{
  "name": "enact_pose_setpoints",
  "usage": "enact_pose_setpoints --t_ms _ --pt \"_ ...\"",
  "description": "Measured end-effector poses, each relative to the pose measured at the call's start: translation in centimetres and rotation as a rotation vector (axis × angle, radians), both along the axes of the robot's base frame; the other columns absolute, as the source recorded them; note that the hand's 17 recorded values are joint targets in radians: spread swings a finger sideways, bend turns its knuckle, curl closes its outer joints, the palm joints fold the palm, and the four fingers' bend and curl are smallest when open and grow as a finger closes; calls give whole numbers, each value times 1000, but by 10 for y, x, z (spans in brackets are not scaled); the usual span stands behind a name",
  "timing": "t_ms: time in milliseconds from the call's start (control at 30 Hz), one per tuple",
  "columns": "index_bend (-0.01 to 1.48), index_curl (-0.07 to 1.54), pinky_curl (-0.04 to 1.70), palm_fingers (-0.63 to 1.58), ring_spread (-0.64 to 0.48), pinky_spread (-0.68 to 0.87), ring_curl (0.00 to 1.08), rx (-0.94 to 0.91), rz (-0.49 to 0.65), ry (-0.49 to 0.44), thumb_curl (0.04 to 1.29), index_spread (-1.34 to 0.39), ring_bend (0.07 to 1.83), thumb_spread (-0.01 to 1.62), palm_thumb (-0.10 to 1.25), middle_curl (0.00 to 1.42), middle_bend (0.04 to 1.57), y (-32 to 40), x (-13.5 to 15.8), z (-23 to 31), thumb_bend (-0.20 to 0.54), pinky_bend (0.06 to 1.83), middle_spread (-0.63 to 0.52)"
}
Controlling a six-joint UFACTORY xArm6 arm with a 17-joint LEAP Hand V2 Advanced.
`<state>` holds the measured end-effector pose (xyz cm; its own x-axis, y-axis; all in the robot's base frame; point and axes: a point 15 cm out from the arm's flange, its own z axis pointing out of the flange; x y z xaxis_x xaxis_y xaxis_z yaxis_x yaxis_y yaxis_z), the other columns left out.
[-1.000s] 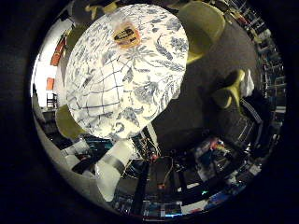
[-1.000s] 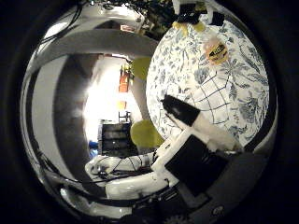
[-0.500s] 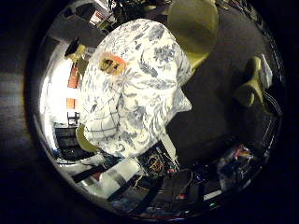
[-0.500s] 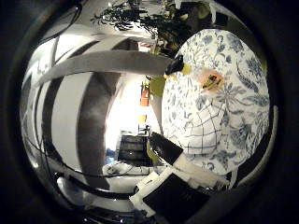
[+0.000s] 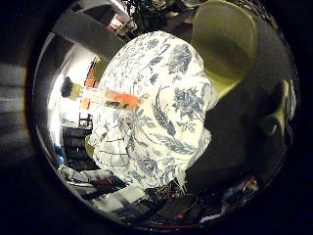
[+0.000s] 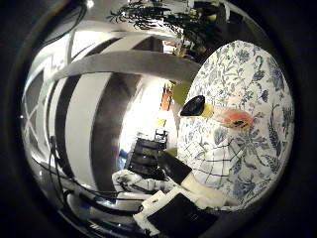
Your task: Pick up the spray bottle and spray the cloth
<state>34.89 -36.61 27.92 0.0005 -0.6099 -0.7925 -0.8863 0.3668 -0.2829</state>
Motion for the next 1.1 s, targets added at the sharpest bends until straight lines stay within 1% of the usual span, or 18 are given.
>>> enact_pose_setpoints --t_ms 233,533,633,800,933,1100 --pt "146 247 296 53 172 323 249 -25 112 52 302 -205 413 923 514 348 302 31 24 -13 -30 435 128" --pt "149 254 304 19 173 318 243 -142 231 145 303 -205 367 897 485 335 257 45 38 -31 -32 427 129" --pt "148 254 304 20 172 314 243 -169 240 146 304 -204 362 894 482 334 254 47 48 -35 -32 414 127" --pt "146 248 304 47 173 300 246 -176 255 145 307 -193 355 887 504 341 287 53 56 -38 -27 394 159" --pt "148 247 303 71 173 300 250 -207 248 139 308 -192 362 885 517 342 299 51 68 -47 -29 377 155" --pt "158 258 301 123 162 292 256 -185 261 155 310 -177 381 884 532 339 291 57 73 -63 -29 354 140"
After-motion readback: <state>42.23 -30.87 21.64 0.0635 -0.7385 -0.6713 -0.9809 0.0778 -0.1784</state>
